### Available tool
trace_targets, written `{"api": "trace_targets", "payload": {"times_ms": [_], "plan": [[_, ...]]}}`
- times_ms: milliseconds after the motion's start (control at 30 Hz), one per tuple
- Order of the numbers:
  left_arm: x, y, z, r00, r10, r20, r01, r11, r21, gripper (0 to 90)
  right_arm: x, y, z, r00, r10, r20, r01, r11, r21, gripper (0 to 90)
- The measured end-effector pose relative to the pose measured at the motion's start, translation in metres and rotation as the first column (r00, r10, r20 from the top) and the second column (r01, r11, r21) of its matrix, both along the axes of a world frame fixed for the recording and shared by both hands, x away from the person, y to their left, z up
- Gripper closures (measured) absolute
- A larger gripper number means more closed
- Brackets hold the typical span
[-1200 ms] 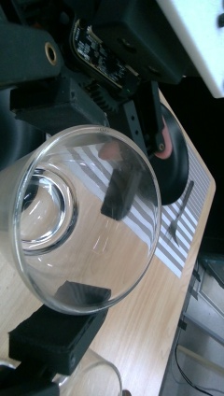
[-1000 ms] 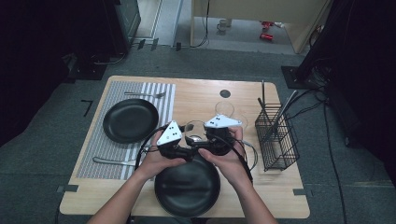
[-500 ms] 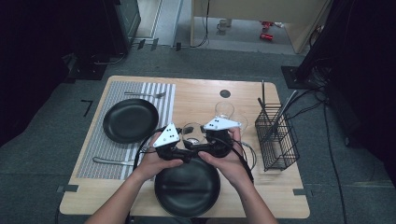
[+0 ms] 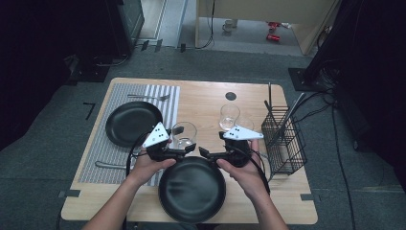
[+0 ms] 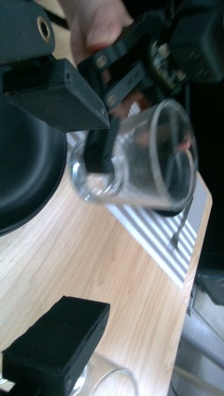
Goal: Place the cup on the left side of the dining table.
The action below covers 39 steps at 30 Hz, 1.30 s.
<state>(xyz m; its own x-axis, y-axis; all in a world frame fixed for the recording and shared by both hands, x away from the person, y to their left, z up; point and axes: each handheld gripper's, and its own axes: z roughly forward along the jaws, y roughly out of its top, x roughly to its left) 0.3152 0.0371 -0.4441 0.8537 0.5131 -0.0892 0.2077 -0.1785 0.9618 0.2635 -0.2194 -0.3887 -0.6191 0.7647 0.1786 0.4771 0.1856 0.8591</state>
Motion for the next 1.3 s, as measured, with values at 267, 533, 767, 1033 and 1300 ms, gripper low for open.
{"api": "trace_targets", "payload": {"times_ms": [267,533,767,1033,1300], "plan": [[0.0,0.018,-0.003,0.9979,0.062,-0.018,-0.062,0.9981,0.003,21.4,-0.006,-0.017,-0.018,0.9991,-0.042,-0.01,0.042,0.999,-0.011,10.8],[-0.001,0.034,-0.009,0.9935,0.111,-0.028,-0.11,0.9938,0.016,21.5,-0.012,-0.041,-0.041,0.9938,-0.102,-0.045,0.101,0.9948,-0.006,11.9],[0.0,0.048,-0.016,0.977,0.208,-0.046,-0.205,0.977,0.056,21.5,-0.019,-0.058,-0.063,0.9869,-0.142,-0.077,0.141,0.9899,-0.018,12.4],[0.0,0.056,-0.025,0.9638,0.257,-0.07,-0.251,0.9642,0.085,21.4,-0.028,-0.071,-0.089,0.9787,-0.175,-0.107,0.17,0.9839,-0.054,12.6],[0.003,0.058,-0.036,0.9347,0.345,-0.085,-0.331,0.9326,0.143,21.4,-0.038,-0.08,-0.114,0.9731,-0.185,-0.138,0.169,0.9784,-0.12,12.7]]}}
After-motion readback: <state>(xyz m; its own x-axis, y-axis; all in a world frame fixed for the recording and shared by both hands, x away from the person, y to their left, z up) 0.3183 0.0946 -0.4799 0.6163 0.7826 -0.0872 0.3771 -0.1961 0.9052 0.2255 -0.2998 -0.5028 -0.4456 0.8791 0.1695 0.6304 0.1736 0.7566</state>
